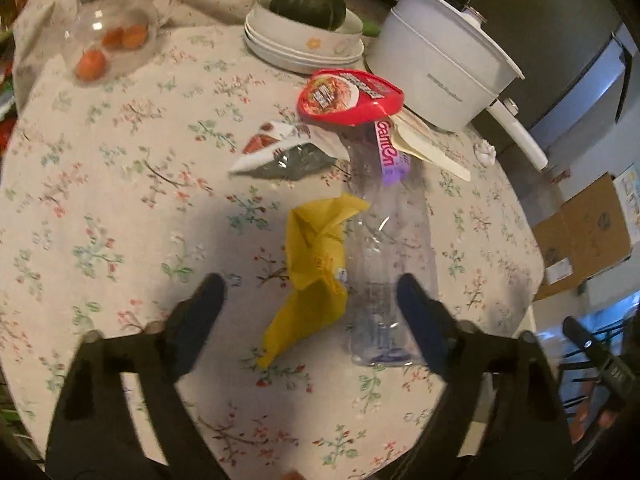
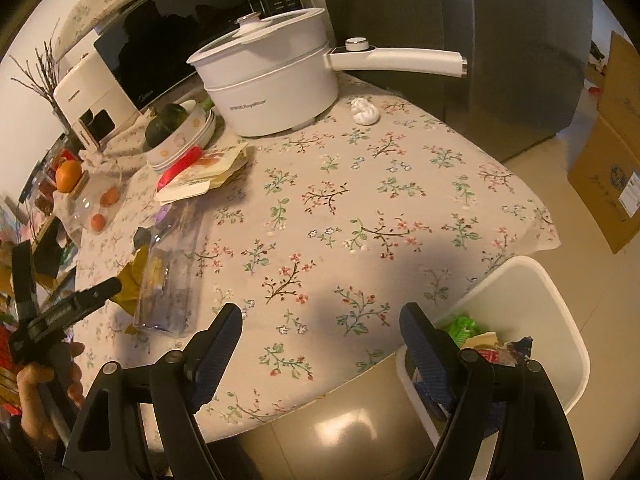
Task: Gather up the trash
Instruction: 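Return over the table and grasp the yellow bag with the left tool, then grasp the red noodle bag with the right tool while the left tool holds the yellow bag, then carry both bags over the white bin and open both tools, then move both tools back over the table toward the remaining trash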
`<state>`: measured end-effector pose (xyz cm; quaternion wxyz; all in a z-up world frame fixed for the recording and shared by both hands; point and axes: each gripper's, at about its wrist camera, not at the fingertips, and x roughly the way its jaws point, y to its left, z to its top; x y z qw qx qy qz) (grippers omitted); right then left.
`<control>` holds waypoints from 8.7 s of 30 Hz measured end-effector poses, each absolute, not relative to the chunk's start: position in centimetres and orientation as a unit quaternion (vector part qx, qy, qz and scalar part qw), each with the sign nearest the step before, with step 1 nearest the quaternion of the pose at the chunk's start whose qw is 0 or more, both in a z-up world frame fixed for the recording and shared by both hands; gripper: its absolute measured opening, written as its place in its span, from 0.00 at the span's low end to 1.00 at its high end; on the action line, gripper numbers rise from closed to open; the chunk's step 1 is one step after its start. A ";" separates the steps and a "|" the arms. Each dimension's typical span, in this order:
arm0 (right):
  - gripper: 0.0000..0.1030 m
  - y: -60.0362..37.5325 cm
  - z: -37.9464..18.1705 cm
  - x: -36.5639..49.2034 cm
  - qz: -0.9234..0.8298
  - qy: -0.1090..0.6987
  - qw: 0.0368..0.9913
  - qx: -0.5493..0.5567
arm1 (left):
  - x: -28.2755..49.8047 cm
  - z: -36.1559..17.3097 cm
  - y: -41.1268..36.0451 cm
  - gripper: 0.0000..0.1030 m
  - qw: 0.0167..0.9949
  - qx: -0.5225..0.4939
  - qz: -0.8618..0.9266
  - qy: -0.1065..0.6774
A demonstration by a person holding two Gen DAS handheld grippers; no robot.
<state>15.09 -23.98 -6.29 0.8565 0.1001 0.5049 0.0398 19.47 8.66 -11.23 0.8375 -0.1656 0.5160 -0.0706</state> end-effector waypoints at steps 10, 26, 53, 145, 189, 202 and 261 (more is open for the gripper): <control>0.80 -23.1 -6.5 15.5 0.042 0.508 0.854 0.103 | 19.7 -12.5 8.8 0.23 0.827 -0.184 -0.087 0.524; 0.80 -15.5 -6.7 19.8 0.090 0.502 0.860 0.036 | 17.0 -4.9 13.7 0.22 0.863 -0.210 -0.090 0.451; 0.71 -2.6 -11.7 41.2 0.157 0.534 0.830 0.041 | 19.0 -2.7 19.0 0.22 0.883 -0.215 -0.038 0.416; 0.33 -7.8 -3.1 23.2 0.183 0.473 0.858 -0.086 | 16.5 -2.3 12.2 0.22 0.879 -0.169 -0.126 0.428; 0.38 -42.3 -8.8 6.9 -0.024 0.546 0.836 0.048 | 10.7 -9.1 -22.1 0.22 0.768 -0.014 -0.388 0.509; 0.39 -45.1 -10.3 5.2 -0.040 0.558 0.827 0.056 | 10.7 -12.7 -26.5 0.36 0.766 0.039 -0.382 0.515; 0.76 -33.3 -8.1 11.3 0.012 0.552 0.834 0.012 | 13.0 -6.6 -5.1 0.80 0.860 0.016 -0.206 0.466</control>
